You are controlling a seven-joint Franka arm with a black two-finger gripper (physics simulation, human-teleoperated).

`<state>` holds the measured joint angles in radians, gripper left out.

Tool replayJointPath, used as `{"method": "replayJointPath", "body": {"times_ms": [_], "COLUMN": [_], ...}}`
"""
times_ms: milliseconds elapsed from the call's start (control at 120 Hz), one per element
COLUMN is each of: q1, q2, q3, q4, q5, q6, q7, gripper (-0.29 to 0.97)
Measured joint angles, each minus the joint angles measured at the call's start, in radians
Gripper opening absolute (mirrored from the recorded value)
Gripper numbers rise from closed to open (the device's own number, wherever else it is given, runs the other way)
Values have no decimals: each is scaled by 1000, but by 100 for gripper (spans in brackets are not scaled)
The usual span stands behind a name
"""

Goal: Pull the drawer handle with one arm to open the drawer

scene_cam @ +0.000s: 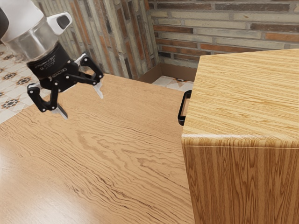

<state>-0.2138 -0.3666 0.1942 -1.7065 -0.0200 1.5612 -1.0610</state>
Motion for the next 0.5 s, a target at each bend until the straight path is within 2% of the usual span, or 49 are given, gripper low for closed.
{"method": "replayJointPath", "body": {"times_ms": [175, 275, 375, 500], "q1": [25, 52, 67, 56], "q2": [2, 5, 37, 100], "q3": [-10, -114, -130, -135], "q4": [-21, -10, -8, 23], "q5": [5, 4, 4, 8], "q6": [-95, -125, -97, -26], "q7": [-166, -247, -271, -218], "gripper": [68, 68, 68, 68]}}
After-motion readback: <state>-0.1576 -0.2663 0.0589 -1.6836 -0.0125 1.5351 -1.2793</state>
